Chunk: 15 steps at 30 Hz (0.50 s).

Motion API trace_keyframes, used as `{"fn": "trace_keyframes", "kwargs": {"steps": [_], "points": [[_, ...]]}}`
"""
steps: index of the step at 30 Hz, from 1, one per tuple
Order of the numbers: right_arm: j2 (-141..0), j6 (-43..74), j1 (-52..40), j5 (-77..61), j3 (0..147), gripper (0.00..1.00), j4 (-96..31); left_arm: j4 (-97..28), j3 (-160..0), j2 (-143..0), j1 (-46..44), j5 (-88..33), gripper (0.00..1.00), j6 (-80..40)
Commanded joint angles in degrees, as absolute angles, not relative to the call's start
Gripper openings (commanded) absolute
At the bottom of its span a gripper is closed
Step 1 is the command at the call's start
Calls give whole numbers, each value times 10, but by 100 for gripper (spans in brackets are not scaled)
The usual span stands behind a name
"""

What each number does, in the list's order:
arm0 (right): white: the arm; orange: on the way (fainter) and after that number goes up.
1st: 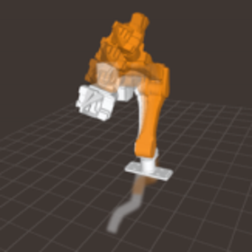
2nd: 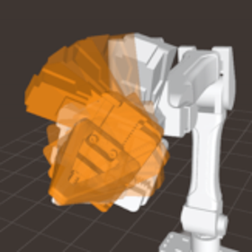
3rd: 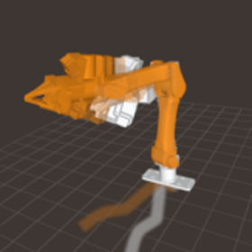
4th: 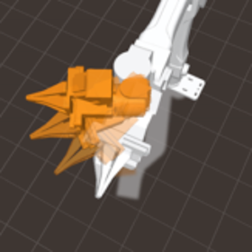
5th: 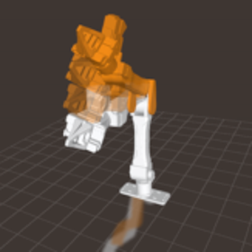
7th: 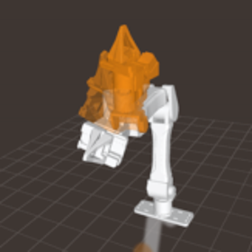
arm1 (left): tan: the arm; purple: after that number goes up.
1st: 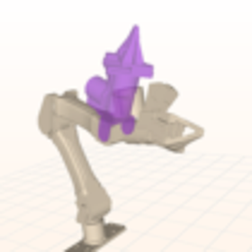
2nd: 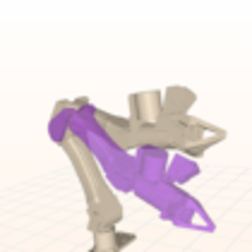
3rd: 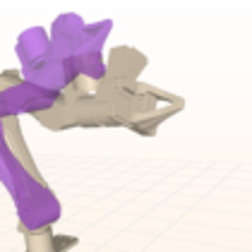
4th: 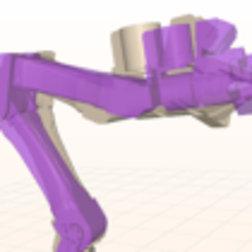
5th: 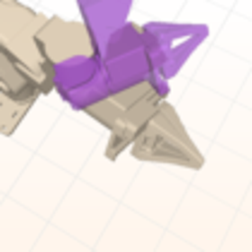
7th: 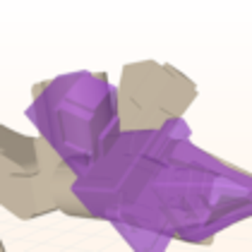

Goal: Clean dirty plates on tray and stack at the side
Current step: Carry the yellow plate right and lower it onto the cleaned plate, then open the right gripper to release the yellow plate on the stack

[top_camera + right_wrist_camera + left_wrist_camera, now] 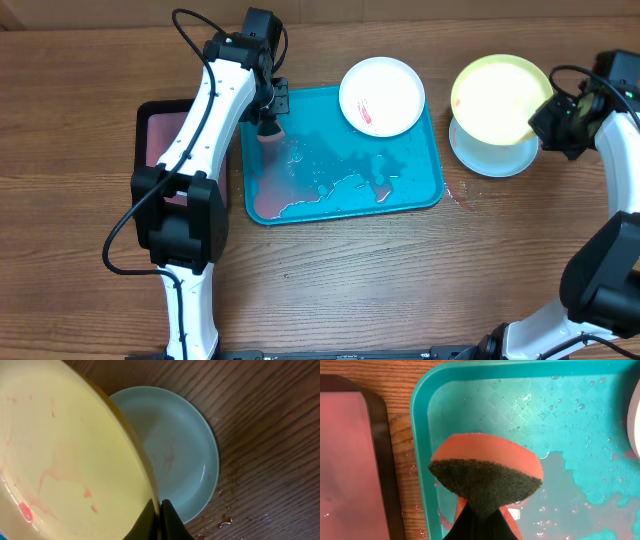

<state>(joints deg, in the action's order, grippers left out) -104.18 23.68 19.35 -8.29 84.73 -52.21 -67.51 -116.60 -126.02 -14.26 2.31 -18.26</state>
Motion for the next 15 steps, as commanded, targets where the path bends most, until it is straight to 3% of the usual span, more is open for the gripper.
{"fn": "trace_keyframes", "kwargs": {"steps": [1, 15], "points": [[-1068, 225, 205, -92, 824, 4, -494, -674, -1164, -1255, -145, 18, 4, -180], [-1146, 242, 210, -31, 810, 4, -488, -675, -1164, -1255, -145, 18, 4, -180]]}}
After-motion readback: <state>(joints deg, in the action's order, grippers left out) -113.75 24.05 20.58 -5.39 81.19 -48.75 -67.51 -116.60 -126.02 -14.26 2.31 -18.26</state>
